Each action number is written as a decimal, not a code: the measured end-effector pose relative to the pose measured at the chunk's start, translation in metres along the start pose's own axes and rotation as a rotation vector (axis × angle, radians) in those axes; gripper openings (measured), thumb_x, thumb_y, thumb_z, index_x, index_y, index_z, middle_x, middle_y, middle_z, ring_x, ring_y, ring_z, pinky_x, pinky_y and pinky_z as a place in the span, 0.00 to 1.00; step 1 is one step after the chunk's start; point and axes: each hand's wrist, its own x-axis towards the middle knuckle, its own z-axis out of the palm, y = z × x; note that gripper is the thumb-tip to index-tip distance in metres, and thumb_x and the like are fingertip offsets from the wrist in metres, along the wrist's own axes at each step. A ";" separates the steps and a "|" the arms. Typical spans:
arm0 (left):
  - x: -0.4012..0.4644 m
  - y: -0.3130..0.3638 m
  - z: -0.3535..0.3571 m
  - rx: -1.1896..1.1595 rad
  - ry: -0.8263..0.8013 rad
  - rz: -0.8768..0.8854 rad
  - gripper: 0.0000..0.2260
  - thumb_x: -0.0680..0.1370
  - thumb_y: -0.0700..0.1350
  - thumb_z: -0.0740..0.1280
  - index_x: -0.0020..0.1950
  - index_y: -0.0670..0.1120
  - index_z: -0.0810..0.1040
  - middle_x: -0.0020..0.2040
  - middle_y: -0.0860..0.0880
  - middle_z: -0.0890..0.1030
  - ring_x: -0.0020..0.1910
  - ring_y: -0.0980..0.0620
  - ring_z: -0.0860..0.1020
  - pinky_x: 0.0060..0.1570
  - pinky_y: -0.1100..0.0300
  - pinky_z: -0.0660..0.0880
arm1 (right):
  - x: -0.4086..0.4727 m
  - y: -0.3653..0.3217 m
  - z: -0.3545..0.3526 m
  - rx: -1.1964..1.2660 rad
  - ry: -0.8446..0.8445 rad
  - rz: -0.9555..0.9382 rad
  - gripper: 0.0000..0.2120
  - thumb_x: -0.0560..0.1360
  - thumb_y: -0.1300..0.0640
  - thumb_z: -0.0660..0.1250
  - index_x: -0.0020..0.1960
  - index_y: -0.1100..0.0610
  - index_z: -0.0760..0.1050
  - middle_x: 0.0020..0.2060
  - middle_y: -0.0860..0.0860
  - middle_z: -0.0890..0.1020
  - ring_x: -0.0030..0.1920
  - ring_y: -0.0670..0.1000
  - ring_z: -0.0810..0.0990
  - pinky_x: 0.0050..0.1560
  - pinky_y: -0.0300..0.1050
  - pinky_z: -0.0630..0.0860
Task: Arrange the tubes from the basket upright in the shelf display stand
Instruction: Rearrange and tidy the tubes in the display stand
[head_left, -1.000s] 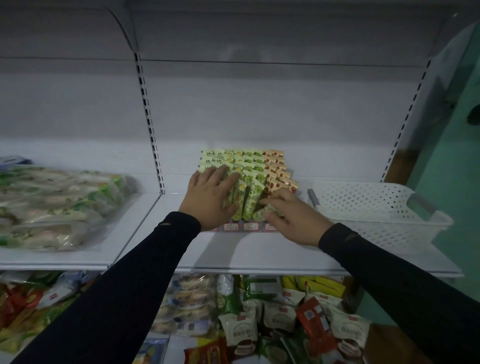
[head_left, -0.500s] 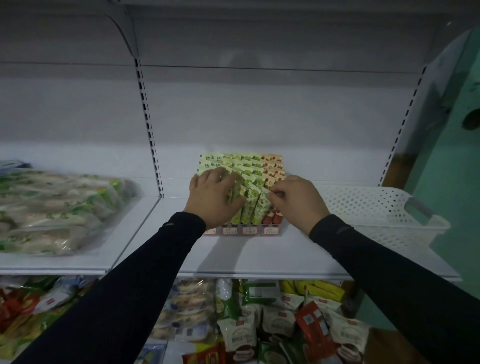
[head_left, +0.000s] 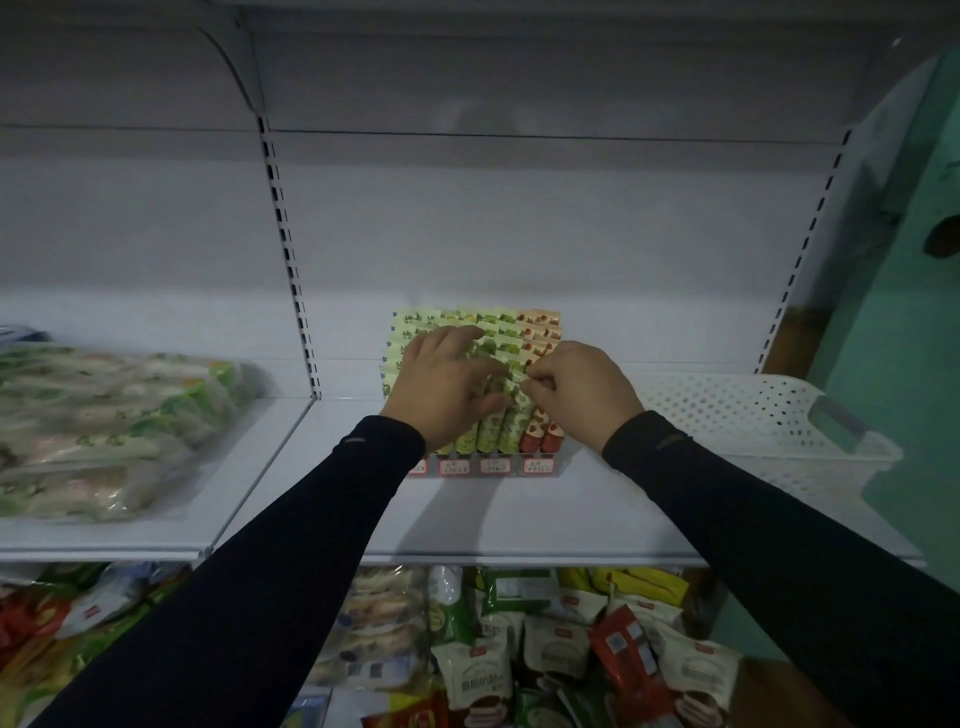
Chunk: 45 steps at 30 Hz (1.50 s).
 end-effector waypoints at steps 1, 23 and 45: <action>0.002 0.000 0.001 0.013 0.007 -0.012 0.15 0.75 0.58 0.70 0.57 0.53 0.83 0.69 0.44 0.74 0.70 0.40 0.68 0.70 0.42 0.60 | 0.001 0.000 -0.001 -0.003 -0.010 -0.007 0.13 0.78 0.54 0.64 0.40 0.59 0.80 0.37 0.51 0.73 0.39 0.51 0.73 0.41 0.46 0.72; 0.003 -0.003 0.018 -0.073 0.145 -0.135 0.12 0.74 0.53 0.72 0.50 0.46 0.83 0.54 0.47 0.80 0.56 0.44 0.76 0.57 0.49 0.69 | 0.022 0.002 -0.003 -0.036 -0.070 -0.126 0.12 0.78 0.53 0.65 0.42 0.58 0.83 0.43 0.50 0.76 0.45 0.51 0.76 0.48 0.49 0.74; 0.000 -0.001 0.025 -0.032 0.198 -0.112 0.09 0.70 0.48 0.76 0.43 0.44 0.81 0.48 0.44 0.82 0.49 0.39 0.78 0.52 0.47 0.72 | 0.026 0.000 0.004 -0.057 -0.049 -0.014 0.15 0.76 0.51 0.69 0.41 0.64 0.82 0.41 0.60 0.82 0.41 0.58 0.80 0.40 0.47 0.75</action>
